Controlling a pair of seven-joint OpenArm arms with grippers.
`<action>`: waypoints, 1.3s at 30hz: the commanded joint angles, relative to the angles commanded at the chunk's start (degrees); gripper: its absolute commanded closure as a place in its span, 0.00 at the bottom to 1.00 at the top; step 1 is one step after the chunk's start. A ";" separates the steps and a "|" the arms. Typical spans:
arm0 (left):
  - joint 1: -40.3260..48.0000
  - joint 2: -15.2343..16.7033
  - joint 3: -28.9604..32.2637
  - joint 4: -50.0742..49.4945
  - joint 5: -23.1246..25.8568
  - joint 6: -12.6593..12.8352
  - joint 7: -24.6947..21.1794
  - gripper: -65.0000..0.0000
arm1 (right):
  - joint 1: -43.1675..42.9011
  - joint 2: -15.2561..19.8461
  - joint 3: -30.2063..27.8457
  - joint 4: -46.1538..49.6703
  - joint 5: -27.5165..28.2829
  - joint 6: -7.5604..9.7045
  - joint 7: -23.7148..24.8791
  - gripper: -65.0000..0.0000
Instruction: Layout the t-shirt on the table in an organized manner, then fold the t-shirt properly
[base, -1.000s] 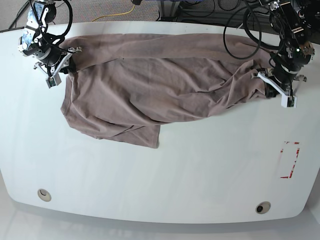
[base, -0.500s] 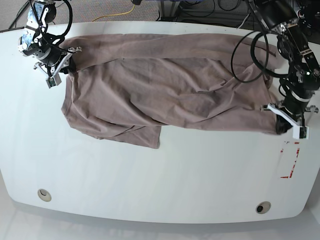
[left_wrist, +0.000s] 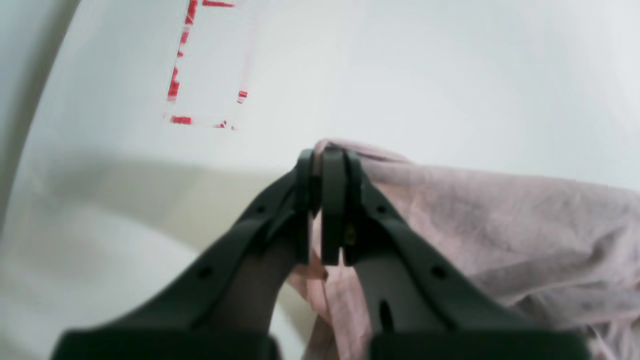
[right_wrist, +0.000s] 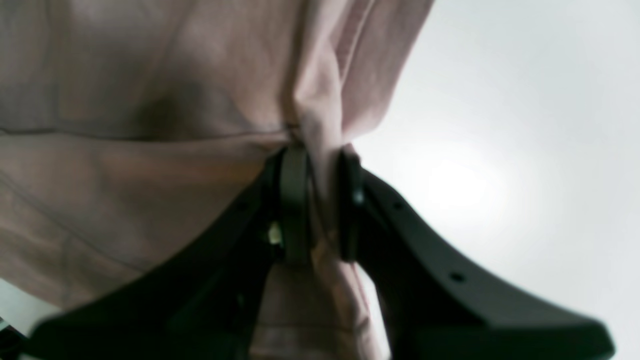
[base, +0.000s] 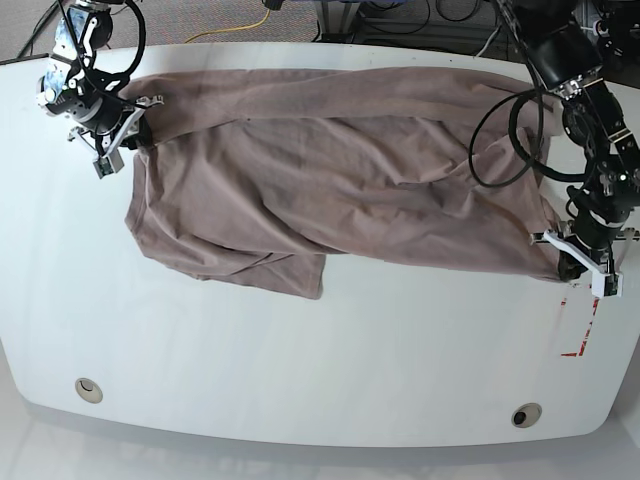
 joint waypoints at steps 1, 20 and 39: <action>-0.35 0.00 0.00 -0.44 0.00 0.00 0.00 1.00 | 0.35 0.00 0.00 0.97 -0.09 0.00 0.00 0.85; -3.43 0.18 0.09 -3.34 -0.09 0.00 -5.71 0.99 | 9.05 0.35 6.07 9.14 -0.09 0.00 -6.86 0.41; -3.34 0.18 2.29 -3.43 -0.09 0.00 -6.51 0.99 | 37.98 -0.18 -1.76 -14.07 -0.18 0.00 -5.27 0.35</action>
